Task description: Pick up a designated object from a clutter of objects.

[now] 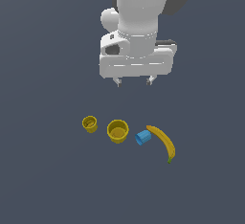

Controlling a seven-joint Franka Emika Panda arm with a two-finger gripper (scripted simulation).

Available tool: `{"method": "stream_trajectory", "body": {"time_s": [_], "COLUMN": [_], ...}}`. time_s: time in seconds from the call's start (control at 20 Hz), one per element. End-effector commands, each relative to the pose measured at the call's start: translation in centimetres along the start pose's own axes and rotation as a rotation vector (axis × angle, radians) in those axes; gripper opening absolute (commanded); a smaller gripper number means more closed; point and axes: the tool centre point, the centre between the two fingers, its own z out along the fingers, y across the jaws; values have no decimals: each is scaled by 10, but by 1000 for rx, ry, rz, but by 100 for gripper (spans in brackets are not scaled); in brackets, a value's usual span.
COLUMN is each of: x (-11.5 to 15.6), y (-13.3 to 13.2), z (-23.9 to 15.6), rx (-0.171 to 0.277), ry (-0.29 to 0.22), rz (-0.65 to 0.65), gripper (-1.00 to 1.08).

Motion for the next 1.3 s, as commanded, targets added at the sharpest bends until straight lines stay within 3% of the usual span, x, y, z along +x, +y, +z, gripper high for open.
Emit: {"method": "stream_trajectory", "body": {"time_s": [0.0,0.5,1.25], "x": [0,2,11], "y": [0,15,9], "z": [0,-4,16], "rx": [0,23,19], "ry": [0,-6,-10], "rz": [0,53,144], "gripper": [100,100,100]}}
